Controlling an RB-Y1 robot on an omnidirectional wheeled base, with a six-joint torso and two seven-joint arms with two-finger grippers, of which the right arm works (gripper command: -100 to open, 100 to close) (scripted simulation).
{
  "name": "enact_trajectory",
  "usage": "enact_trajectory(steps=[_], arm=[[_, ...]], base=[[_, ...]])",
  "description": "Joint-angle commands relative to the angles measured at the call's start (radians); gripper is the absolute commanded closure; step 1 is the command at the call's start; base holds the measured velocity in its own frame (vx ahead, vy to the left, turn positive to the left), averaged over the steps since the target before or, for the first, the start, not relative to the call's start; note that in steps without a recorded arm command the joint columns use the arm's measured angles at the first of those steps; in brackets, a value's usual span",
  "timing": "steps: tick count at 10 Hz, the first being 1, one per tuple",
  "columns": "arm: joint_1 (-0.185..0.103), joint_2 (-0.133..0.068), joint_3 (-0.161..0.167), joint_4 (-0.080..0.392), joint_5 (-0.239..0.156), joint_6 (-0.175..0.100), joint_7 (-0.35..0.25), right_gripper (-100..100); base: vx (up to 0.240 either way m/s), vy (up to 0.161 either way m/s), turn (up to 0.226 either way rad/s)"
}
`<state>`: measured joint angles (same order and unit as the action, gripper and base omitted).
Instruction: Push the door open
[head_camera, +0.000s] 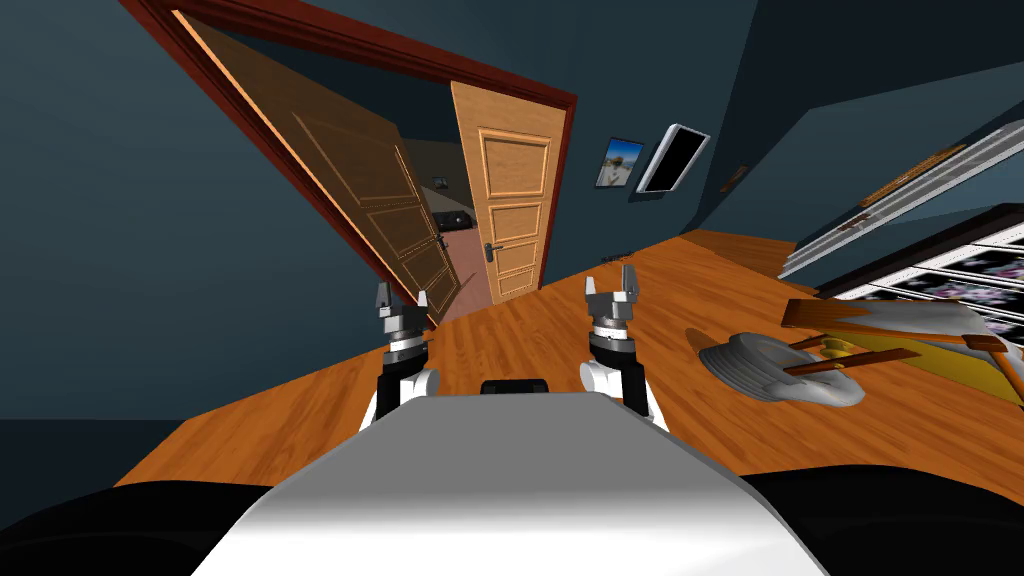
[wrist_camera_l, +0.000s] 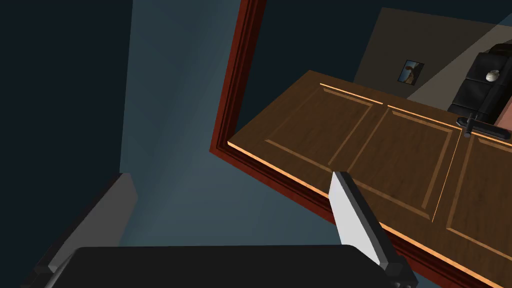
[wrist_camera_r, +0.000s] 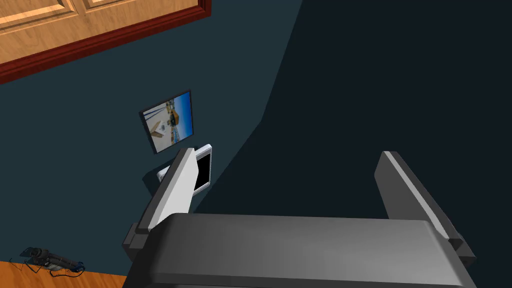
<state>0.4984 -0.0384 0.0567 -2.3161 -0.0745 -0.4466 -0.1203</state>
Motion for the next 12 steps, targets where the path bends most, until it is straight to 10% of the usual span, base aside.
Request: enact_trajectory(steps=[1,12], arm=[[-0.014,-0.004,0.013,0.023,0.001,0.002,-0.002,-100],[-0.153,-0.032,0.133,0.24,0.011,0.018,-0.021,-100]], base=[[0.101,0.028,-0.056],[0.167,0.029,-0.06]])
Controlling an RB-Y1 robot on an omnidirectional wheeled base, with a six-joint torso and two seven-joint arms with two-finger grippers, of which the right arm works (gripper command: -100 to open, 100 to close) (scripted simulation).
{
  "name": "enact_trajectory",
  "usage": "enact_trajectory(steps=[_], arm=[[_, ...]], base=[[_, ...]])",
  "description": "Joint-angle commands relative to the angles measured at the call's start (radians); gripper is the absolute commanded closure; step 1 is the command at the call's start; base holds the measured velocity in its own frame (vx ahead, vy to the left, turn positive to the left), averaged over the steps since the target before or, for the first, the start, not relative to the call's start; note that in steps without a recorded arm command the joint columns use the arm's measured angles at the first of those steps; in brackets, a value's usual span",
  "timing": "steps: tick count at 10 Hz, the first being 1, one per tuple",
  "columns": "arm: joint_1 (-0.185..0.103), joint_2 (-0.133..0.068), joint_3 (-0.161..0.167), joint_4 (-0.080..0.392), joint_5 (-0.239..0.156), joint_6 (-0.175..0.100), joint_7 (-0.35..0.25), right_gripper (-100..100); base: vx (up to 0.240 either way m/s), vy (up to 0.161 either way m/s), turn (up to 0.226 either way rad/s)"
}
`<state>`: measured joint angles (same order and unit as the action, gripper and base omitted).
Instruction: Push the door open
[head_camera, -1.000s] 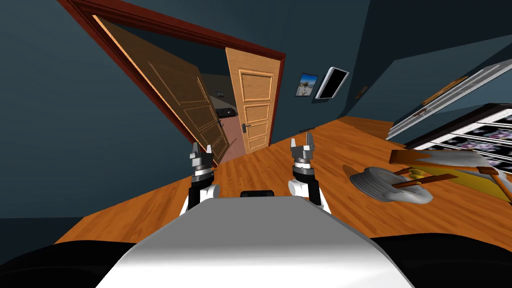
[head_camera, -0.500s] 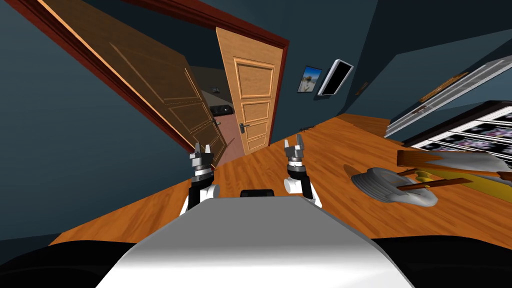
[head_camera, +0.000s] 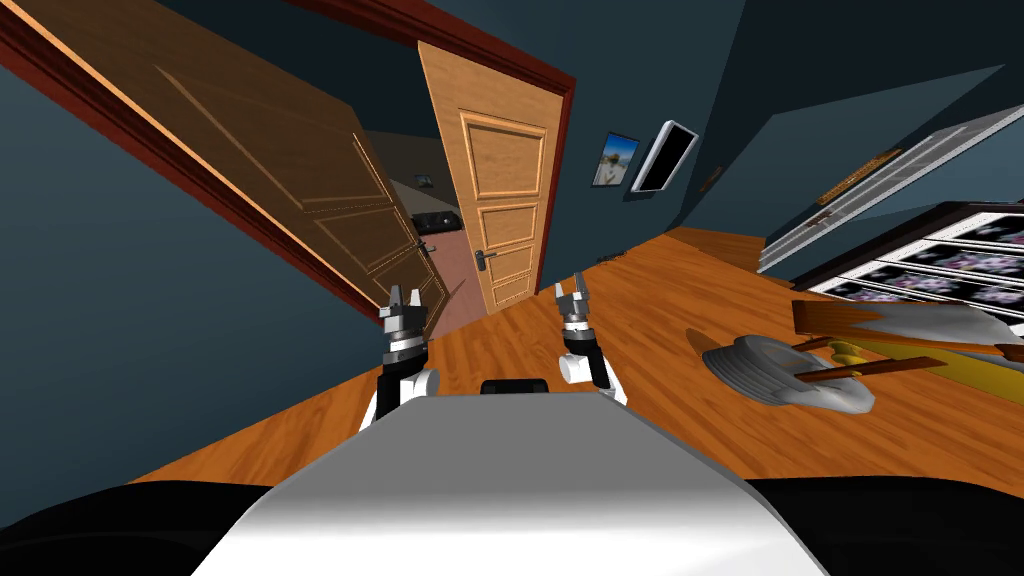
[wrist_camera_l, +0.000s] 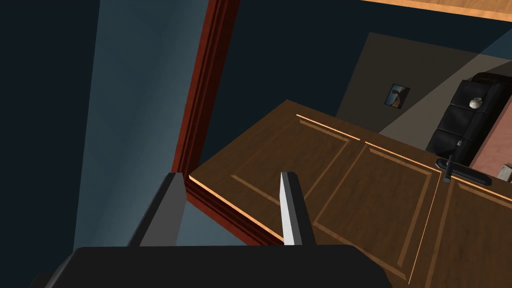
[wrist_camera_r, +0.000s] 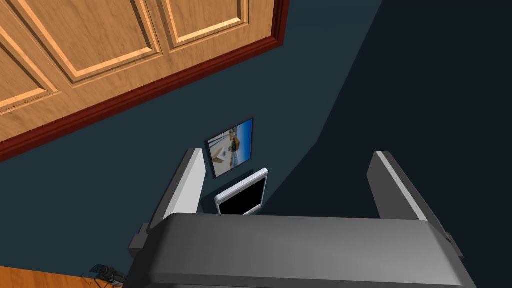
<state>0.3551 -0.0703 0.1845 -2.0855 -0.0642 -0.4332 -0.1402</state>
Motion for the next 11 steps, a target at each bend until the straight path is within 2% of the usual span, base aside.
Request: enact_trajectory(steps=[1,2,3,11], arm=[[-0.032,-0.003,0.024,0.044,0.002,0.007,-0.004,-100],[-0.043,-0.004,0.034,0.061,0.003,0.009,-0.005,-100],[-0.066,-0.007,0.054,0.098,0.005,0.011,-0.008,-100],[-0.166,-0.015,0.141,0.254,0.012,0.023,-0.022,-100]], base=[[0.118,0.059,-0.067],[0.153,0.056,-0.093],[0.152,0.047,-0.101],[0.098,0.037,-0.061]])
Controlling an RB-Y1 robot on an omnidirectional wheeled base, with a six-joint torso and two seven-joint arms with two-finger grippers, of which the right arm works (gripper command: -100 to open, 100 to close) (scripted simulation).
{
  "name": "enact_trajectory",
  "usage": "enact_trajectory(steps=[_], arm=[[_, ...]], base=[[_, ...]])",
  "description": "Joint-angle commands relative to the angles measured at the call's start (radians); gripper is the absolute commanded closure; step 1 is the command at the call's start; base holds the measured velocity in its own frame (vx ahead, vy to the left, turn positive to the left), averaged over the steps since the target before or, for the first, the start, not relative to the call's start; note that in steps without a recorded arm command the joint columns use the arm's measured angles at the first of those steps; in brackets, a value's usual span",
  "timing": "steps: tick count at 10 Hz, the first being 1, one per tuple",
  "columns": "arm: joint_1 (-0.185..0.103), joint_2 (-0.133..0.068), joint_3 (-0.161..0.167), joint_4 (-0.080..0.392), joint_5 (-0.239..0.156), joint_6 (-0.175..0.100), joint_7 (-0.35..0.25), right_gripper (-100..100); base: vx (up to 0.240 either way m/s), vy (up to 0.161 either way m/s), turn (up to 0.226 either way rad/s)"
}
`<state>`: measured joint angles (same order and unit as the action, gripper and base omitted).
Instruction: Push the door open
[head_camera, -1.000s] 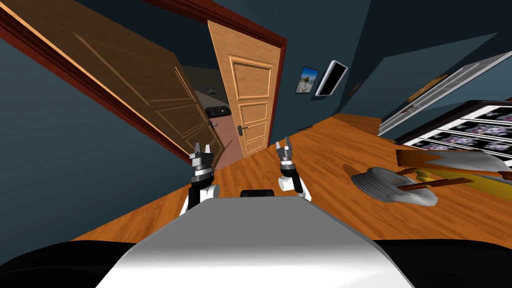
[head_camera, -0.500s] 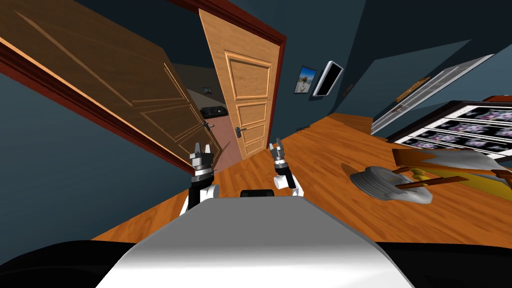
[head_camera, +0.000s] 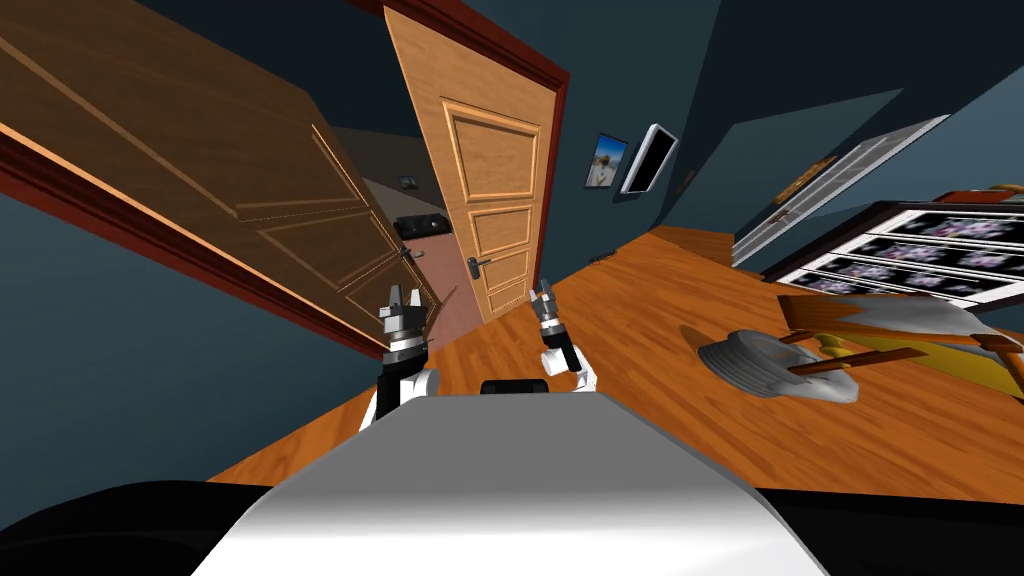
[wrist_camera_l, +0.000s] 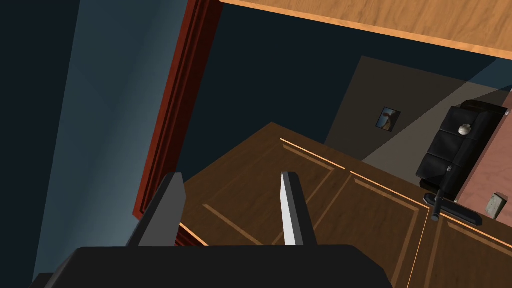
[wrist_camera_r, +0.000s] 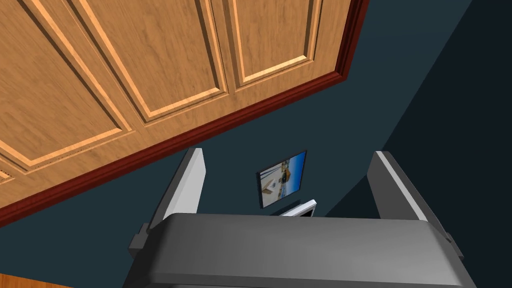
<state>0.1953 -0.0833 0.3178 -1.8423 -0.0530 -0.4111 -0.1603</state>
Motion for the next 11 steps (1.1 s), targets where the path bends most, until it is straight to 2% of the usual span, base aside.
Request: enact_trajectory(steps=[1,3,4,11], arm=[[-0.019,-0.002,0.019,0.031,0.001,0.002,-0.004,-100],[-0.045,-0.003,0.041,0.072,0.003,0.006,-0.007,-100],[-0.071,-0.004,0.065,0.113,0.005,0.009,-0.011,-100],[-0.164,-0.005,0.145,0.259,0.012,0.02,-0.023,-100]], base=[[0.09,0.039,-0.059],[0.096,0.031,-0.066],[0.145,0.047,-0.103],[0.099,0.054,-0.065]])
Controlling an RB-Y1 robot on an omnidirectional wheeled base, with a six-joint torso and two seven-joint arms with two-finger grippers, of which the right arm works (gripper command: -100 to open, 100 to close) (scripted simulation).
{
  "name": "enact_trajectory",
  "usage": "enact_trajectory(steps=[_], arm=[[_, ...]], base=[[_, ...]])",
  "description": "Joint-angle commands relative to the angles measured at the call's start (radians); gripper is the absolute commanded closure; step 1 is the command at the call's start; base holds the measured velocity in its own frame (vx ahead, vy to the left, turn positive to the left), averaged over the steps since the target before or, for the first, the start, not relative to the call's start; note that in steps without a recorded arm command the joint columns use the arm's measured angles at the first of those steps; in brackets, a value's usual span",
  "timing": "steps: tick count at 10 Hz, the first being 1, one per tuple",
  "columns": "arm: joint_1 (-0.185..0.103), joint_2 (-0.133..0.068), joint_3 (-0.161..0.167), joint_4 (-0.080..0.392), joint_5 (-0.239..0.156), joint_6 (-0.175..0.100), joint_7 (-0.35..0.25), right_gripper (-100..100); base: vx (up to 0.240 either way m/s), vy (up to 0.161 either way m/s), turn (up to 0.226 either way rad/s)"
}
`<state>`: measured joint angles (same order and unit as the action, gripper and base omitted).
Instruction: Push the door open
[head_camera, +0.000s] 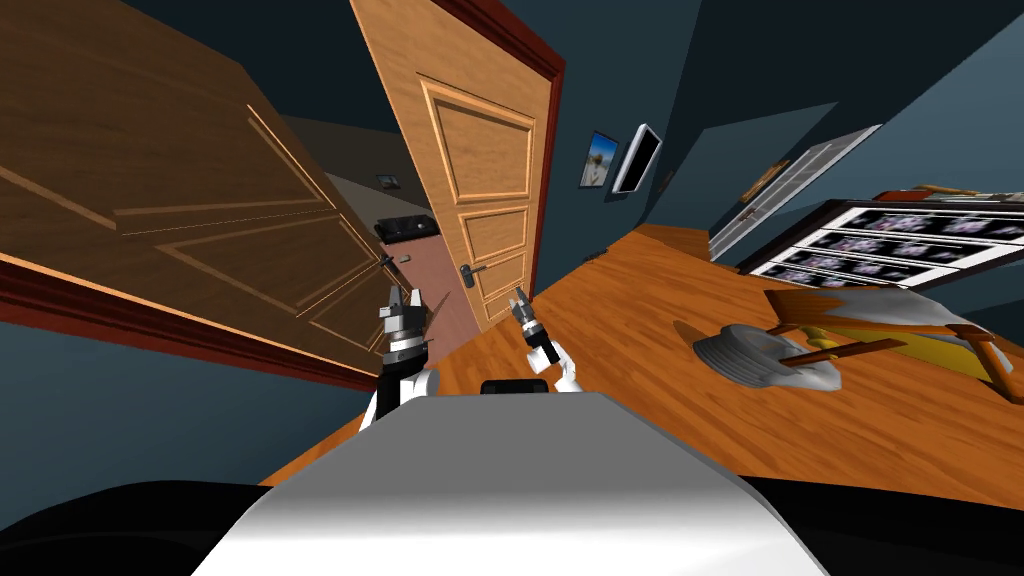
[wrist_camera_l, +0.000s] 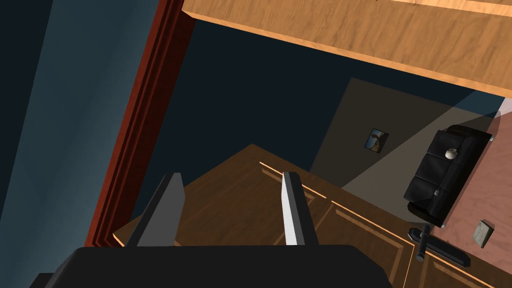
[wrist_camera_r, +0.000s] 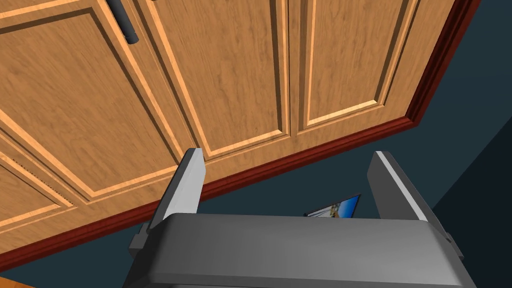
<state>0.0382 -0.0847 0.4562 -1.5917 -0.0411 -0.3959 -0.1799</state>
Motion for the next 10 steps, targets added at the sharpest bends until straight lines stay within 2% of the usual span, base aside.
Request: enact_trajectory(steps=[1,9,10], arm=[[-0.02,-0.003,0.018,0.029,0.001,0.006,-0.005,-100],[-0.121,0.002,0.106,0.187,0.008,0.018,-0.019,-100],[-0.145,0.004,0.127,0.225,0.009,0.021,-0.022,-100]], base=[[0.102,0.049,-0.066],[0.092,0.049,-0.062],[0.115,0.076,-0.099]])
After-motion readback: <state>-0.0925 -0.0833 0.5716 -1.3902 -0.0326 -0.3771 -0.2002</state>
